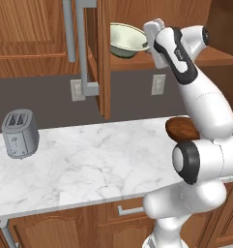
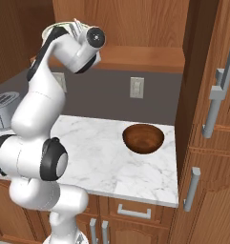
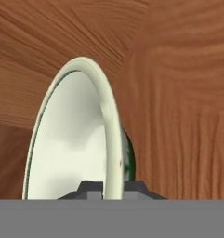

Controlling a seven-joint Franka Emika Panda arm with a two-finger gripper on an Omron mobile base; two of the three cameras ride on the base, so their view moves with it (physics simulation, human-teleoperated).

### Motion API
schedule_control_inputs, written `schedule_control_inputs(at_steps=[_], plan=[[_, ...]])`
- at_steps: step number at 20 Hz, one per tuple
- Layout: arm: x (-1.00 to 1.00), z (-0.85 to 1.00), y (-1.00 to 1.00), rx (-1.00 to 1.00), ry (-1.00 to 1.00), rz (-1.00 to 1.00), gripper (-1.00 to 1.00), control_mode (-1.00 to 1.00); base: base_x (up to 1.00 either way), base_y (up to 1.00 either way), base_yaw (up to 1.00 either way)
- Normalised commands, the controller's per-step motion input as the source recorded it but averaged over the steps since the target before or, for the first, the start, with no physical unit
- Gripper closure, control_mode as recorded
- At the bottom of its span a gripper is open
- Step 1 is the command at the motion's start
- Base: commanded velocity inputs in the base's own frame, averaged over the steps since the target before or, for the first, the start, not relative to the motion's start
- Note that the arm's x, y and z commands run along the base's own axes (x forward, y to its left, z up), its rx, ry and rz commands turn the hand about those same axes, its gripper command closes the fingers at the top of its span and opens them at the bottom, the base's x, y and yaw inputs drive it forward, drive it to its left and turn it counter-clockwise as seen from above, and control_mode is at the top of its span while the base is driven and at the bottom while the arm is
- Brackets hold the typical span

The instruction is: Open the cabinet. Pick the bowls from the counter and place them in the cabinet. Then close the cabinet.

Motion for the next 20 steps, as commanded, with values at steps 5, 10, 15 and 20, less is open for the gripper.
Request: schedule_control_inputs(at_steps=[5, 10, 15, 20], plan=[[0.51, 0.0, 0.5, -0.1, 0.0, 0.0, 1.0, -1.0, 0.0, 0.0, 0.0], [0.58, 0.0, 0.43, -0.09, 0.01, 0.0, 1.0, -1.0, 0.0, 0.0, 0.0], [0.7, 0.0, 0.59, -0.08, 0.09, 0.0, 1.0, -1.0, 0.0, 0.0, 0.0], [0.57, 0.01, 0.72, -0.06, 0.12, 0.0, -1.0, -1.0, 0.0, 0.0, 0.0]])
